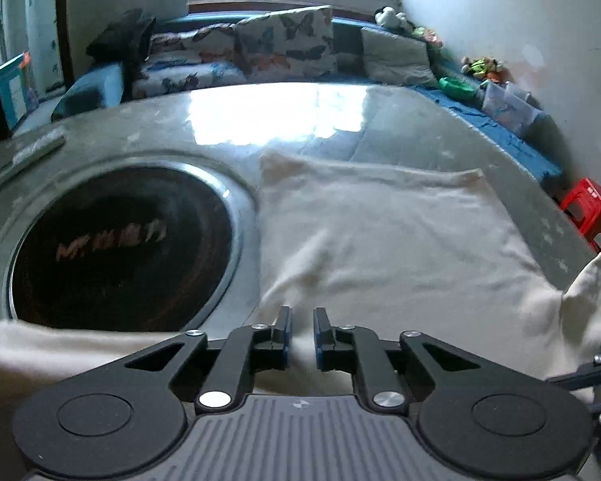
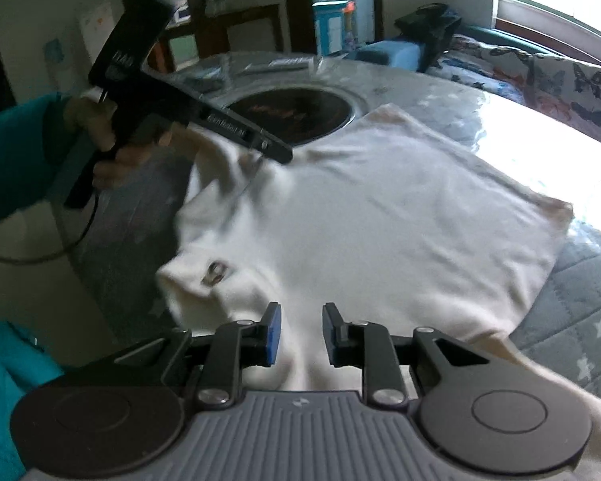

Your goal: Fold clothes

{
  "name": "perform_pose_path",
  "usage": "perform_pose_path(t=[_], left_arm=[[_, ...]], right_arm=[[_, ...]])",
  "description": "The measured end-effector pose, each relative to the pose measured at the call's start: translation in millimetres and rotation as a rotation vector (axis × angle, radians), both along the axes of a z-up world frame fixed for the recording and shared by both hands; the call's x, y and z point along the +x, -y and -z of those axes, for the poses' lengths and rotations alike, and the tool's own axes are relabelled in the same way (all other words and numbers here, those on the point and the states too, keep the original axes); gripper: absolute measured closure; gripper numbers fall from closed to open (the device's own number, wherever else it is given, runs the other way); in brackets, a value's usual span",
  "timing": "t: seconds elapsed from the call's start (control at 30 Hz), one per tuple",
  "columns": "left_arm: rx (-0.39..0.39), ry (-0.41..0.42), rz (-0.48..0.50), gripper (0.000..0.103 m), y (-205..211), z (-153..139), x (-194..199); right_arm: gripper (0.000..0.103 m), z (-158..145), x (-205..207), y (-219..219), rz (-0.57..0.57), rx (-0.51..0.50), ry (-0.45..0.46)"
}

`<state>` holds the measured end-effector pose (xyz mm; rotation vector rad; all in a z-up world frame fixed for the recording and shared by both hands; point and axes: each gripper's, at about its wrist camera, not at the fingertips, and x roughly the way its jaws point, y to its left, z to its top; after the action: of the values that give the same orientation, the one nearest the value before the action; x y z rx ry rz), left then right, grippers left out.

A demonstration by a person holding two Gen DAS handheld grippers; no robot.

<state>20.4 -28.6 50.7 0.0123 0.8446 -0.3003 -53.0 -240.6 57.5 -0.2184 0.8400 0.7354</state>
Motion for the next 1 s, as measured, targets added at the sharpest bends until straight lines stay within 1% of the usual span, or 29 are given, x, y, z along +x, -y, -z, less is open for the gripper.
perform_pose_path(t=[0.03,0.07,0.13,0.23,0.3,0.4,0.5,0.6,0.63,0.73,0.83,0.93,1.0], left_arm=[[-0.005,0.004,0.008,0.080,4,0,4],[-0.002,0.004,0.014,0.079,7,1,8],[0.016,-0.018,0.010,0.079,11,8,19],[0.018,-0.029,-0.010,0.079,7,15,27],[0.022,-0.034,-0.016,0.075,7,13,29],[0.028,-0.036,-0.011,0.070,10,11,32],[0.031,-0.032,-0.015,0.065,15,11,36],[0.016,-0.031,0.021,0.063,23,7,29],[0.012,-0.029,0.054,0.061,28,5,23],[0.010,-0.016,0.204,0.060,52,0,-3],[-0.021,-0.035,0.343,0.060,75,0,-27],[-0.037,-0.061,0.459,0.060,98,6,-45],[-0.042,-0.066,0.510,0.060,109,9,-54]], right_arm=[[0.080,-3,4,4,0.016,0.009,0.006],[0.080,-5,9,9,0.040,0.011,0.016],[0.080,-6,22,22,0.100,0.023,0.021],[0.080,-2,35,43,0.190,0.005,0.022],[0.080,-2,39,55,0.221,0.009,0.012],[0.079,-7,51,71,0.263,0.009,0.024],[0.079,-7,80,87,0.333,-0.002,0.049],[0.078,-1,113,100,0.419,-0.001,0.042],[0.078,1,122,104,0.436,0.005,0.035],[0.078,4,143,108,0.454,0.019,0.024],[0.078,9,161,108,0.462,0.013,0.009],[0.078,18,177,109,0.484,-0.007,-0.013],[0.080,22,183,110,0.490,-0.010,-0.028]])
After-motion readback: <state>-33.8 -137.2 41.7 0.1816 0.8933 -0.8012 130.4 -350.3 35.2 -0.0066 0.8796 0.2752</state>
